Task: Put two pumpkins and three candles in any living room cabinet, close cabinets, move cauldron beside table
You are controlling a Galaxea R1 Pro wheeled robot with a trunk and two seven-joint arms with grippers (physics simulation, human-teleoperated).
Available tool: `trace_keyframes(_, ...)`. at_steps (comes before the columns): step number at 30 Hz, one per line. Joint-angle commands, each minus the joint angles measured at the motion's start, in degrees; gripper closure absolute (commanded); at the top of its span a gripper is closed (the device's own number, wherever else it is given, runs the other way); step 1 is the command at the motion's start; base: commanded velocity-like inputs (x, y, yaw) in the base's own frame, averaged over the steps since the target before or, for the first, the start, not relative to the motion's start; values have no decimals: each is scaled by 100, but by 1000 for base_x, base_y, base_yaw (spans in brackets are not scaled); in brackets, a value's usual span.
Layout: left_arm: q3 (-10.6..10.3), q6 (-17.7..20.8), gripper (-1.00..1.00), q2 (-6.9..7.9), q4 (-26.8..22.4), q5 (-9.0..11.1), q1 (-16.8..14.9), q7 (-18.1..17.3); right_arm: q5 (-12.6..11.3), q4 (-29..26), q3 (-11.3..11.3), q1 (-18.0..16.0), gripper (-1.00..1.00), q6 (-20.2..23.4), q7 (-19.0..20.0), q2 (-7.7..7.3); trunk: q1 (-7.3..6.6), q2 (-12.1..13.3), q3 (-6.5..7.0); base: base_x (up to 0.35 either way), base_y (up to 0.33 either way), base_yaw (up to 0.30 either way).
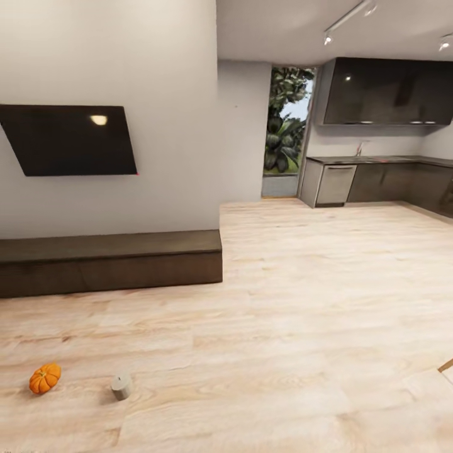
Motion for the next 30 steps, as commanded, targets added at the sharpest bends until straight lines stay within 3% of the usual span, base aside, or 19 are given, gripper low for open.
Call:
trace_keyframes(1, 0, 0, -100, 0, 0, 0, 0, 0, -1, 3, 2, 1, -100, -12, 0, 0, 0, 0, -4, 293, -138, 257)
trace_keyframes(7, -5, 0, -100, 0, 0, 0, 0, 0, -2, 11, 4, 2, -100, -49, 0, -1, 0, 0, -26, 293, -158, 237)
trace_keyframes(13, -8, 0, -100, 0, 0, 0, 0, 1, -1, 12, 6, 2, -100, -52, 0, -1, 0, 0, -30, 293, -132, 44)
trace_keyframes(21, -9, 0, -100, 0, 0, 0, 0, 1, -2, 12, 6, 3, -100, -52, 0, 6, 0, 0, -31, 293, -90, -8)
trace_keyframes(30, -8, 0, -100, 8, 0, 0, 0, 0, -26, 12, -16, 0, -100, -52, 0, -4, 0, 0, -31, 297, -10, -155)
